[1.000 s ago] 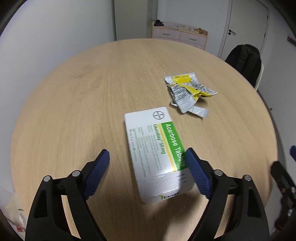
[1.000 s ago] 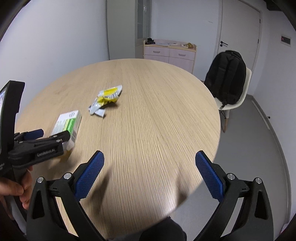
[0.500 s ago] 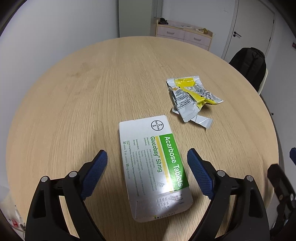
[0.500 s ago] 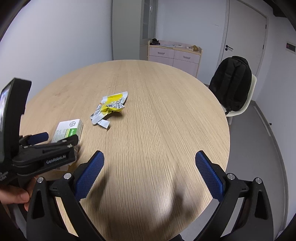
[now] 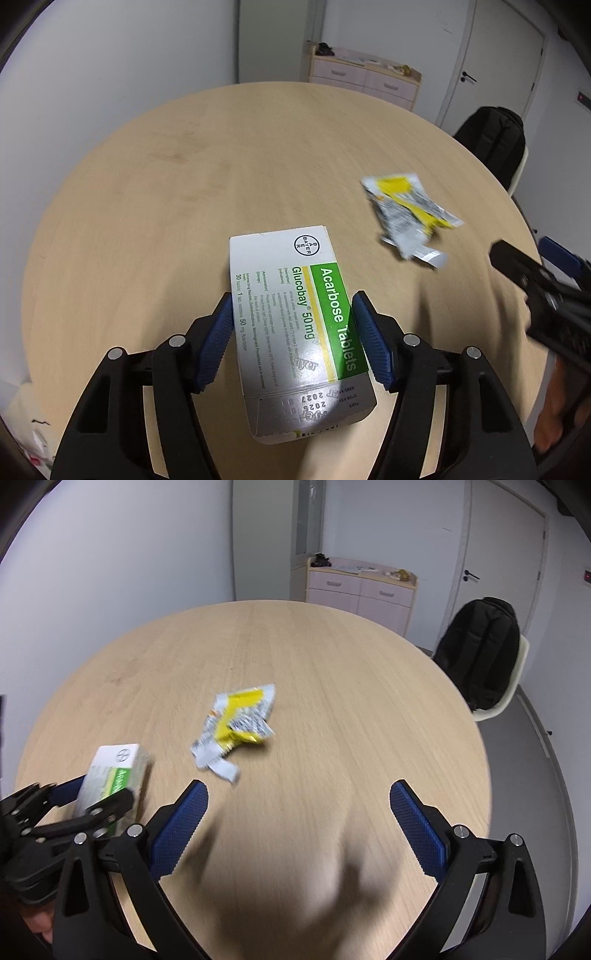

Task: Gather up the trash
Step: 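Move the left tool to the Acarbose Tablets box and grasp it, then grasp the yellow-silver wrapper with the right tool while the left tool holds the box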

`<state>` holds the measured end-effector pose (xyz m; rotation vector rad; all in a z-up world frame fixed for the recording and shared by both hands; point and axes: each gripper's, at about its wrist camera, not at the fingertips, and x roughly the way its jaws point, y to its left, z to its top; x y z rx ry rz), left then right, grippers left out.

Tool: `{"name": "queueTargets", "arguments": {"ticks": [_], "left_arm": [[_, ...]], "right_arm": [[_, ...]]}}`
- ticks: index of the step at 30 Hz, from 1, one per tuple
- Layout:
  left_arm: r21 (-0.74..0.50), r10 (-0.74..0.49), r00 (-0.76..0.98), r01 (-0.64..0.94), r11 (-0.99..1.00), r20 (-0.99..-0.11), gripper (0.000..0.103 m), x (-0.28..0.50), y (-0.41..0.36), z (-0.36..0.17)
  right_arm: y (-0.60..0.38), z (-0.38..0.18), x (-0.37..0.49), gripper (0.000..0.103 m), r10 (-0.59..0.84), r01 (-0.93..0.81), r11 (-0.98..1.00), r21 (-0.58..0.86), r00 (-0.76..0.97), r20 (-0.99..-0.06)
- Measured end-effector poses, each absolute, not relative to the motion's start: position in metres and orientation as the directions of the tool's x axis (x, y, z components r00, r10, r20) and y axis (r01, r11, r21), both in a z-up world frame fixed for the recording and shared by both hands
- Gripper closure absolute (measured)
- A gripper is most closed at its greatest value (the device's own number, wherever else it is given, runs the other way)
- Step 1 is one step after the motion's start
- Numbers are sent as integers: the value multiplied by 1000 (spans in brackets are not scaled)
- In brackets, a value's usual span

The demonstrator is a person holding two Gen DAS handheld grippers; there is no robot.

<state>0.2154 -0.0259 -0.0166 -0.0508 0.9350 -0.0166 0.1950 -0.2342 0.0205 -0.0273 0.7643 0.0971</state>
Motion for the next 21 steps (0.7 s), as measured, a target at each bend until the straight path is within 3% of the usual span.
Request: {"name": "queueTargets", "arguments": {"ticks": [9,17,21], "left_arm": [[-49,5,596,-74,996,-803,40,227,36,-5],[-54,-8,588,-61,997,-809,40,229,48,-9],[-69,-28,582,-49,996,-812,39,231,50,-12]], "right_arm": [[-194,18,263,8,126,-169,986,16,669,-733],[-169,-9,304,8,99,-187,982,-18,597,-796],[-168,-21,311,18,94,-185,983,-15,566,-819]]}}
